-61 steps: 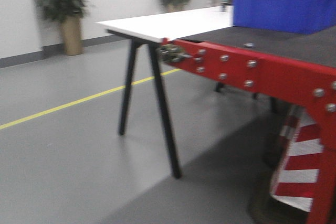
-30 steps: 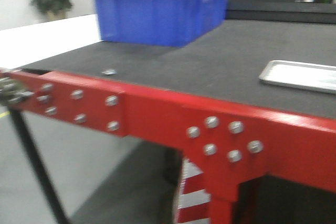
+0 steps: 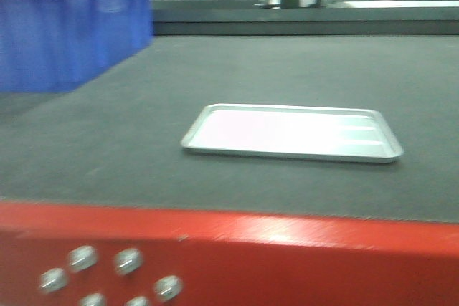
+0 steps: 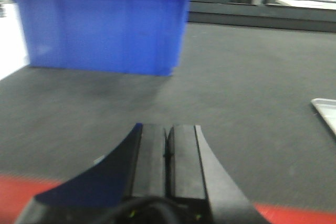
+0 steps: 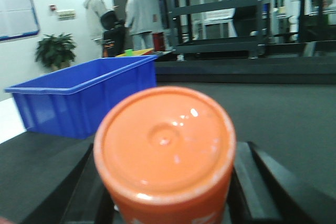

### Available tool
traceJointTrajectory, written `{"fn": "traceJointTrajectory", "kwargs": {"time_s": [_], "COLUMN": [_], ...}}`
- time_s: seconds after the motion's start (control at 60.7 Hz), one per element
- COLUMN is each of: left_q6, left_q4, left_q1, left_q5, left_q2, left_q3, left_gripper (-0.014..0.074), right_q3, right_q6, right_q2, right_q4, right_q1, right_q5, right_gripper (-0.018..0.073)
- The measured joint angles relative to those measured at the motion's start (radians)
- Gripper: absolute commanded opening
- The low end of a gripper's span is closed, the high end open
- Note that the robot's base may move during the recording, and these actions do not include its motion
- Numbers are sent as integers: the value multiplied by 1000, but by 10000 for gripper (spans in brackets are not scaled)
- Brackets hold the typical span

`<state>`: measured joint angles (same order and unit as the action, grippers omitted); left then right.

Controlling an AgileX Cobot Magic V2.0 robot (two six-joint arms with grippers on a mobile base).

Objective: Grab orange capacitor from left shelf to right conveyor

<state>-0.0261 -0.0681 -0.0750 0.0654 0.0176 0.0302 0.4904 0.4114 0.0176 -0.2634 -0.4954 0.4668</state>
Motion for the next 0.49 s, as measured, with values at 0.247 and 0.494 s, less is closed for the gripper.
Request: {"fn": "traceJointTrajectory", "kwargs": {"time_s": [0.247, 0.494], "left_q6": [0, 0], "left_q4": [0, 0], "left_q1": [0, 0], "left_q5": [0, 0], "left_q2": [0, 0], "left_q3": [0, 0], "left_gripper": [-125, -125], "right_q3": [0, 0], "right_q6": [0, 0], "right_q2": [0, 0], "right_q4": [0, 0], "right_q1": [0, 0], "right_q5": [0, -4], "right_gripper": [49, 49]}}
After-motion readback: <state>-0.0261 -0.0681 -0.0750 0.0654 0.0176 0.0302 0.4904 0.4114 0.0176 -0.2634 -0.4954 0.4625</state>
